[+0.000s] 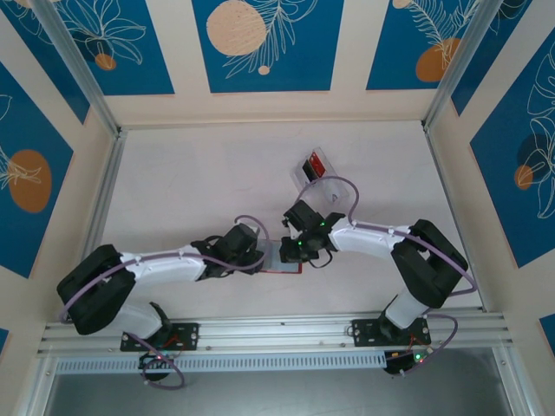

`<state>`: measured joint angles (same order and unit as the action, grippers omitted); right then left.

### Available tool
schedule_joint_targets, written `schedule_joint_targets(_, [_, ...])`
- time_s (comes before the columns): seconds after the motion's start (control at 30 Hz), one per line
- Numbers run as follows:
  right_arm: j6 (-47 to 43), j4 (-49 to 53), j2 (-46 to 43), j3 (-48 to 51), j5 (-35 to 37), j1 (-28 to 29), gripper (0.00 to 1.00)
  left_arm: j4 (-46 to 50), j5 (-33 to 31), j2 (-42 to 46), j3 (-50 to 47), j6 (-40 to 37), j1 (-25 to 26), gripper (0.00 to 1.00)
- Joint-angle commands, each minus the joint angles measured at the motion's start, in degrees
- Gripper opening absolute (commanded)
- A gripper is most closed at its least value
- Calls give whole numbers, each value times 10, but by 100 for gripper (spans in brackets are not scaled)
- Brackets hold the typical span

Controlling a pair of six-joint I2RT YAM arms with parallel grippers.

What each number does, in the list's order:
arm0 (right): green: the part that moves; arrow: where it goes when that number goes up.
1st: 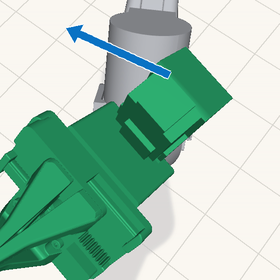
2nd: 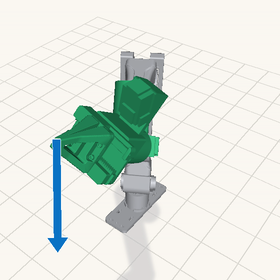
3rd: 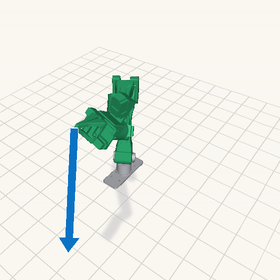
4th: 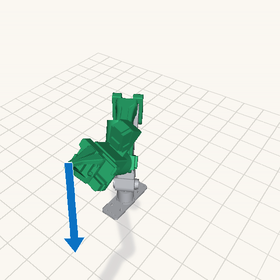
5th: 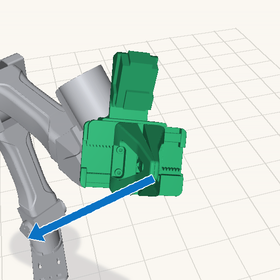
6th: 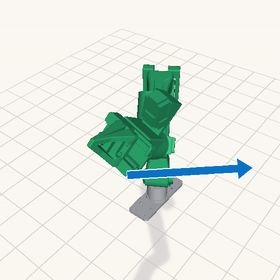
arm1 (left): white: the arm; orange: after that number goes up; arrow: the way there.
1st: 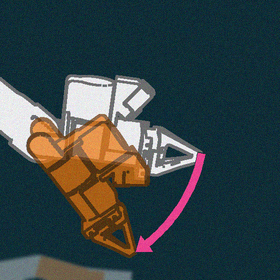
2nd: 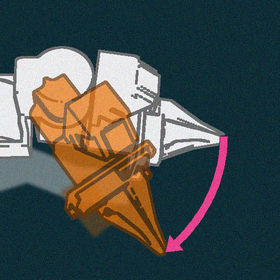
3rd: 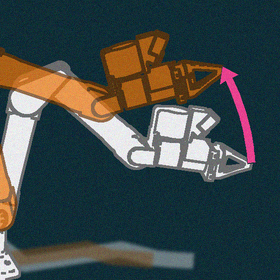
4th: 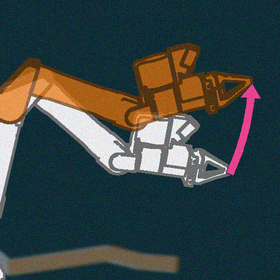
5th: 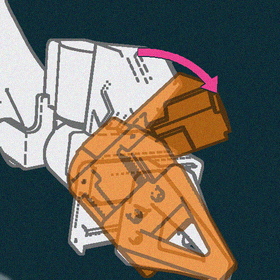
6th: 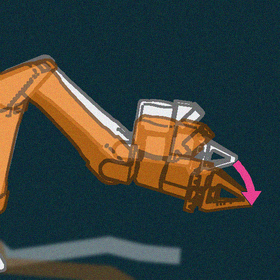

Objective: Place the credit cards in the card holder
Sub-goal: Flip over the card slot on the card holder, then pick up the credit card from the storage box.

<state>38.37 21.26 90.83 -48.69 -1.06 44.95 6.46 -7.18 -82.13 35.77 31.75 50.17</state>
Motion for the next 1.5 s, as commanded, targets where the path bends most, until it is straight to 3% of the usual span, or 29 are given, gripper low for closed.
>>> schedule_joint_targets(0.0, [9,18,-17,19,23,-2,14,-1,27,-23,15,-12,-19,50])
schedule_joint_targets(0.47, [-21,31,24,4,59,-47,13,-48,72,-45,-10,0,-2,39])
schedule_joint_targets(0.7, [-51,50,-8,-41,46,-62,20,-75,71,-60,-24,25,10,38])
schedule_joint_targets(0.9, [-94,101,-36,-138,72,-111,31,-83,73,-68,-22,30,11,38])
schedule_joint_targets(1.03, [-131,151,-3,-237,160,-140,38,-93,75,-75,-20,38,13,37])
schedule_joint_targets(1.27, [-182,204,105,-394,242,-191,38,-97,74,-80,-19,44,16,37])
schedule_joint_targets(1.47, [-207,241,157,-452,282,-222,38,-95,74,-80,-15,46,18,37])
